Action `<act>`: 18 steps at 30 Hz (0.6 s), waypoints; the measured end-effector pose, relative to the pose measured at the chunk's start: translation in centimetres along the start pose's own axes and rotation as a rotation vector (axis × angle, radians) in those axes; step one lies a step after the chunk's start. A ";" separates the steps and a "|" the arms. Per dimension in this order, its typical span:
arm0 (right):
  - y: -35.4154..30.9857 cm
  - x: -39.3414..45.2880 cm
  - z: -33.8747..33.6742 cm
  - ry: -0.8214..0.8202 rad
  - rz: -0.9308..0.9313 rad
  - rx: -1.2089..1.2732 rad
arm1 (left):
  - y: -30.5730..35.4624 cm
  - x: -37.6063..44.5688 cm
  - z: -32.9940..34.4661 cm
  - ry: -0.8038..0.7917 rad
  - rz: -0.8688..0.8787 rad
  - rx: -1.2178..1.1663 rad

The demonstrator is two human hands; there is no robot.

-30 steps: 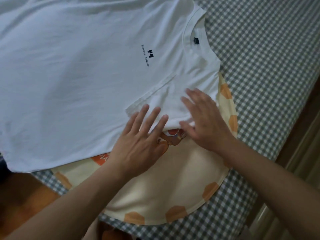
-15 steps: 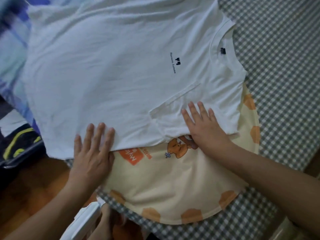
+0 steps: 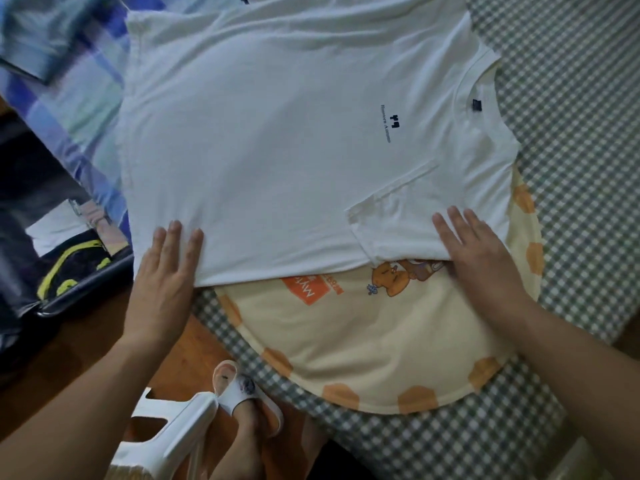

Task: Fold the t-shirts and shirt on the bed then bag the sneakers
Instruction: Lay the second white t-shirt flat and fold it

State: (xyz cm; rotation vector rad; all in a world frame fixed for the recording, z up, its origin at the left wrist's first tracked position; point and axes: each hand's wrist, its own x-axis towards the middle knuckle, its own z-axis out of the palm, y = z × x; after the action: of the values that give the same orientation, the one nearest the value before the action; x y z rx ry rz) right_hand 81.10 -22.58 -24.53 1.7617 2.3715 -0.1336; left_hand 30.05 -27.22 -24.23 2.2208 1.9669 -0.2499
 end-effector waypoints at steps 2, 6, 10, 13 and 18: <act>0.1 -2.0 -0.8 -0.012 -0.045 -0.026 | -0.1 -2.0 -0.8 0.014 0.065 0.010; -1.1 -7.6 -2.6 -0.090 -0.074 -0.072 | 0.0 -6.9 -2.3 0.006 0.144 0.025; -3.1 -13.2 -4.6 -0.183 -0.099 -0.073 | 0.2 -12.4 -3.9 -0.083 0.144 0.016; -3.8 -16.5 -5.8 -0.239 -0.129 -0.068 | 0.2 -15.1 -4.9 -0.233 0.155 0.043; -3.9 -16.6 -9.4 -0.271 -0.176 -0.023 | -0.6 -14.8 -7.6 -0.303 0.191 0.026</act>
State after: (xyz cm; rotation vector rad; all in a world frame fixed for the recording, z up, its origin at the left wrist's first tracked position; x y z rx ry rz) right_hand 81.11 -37.65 -12.13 1.4198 2.3137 -0.3445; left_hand 27.86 -39.70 -13.36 2.2135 1.5947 -0.5517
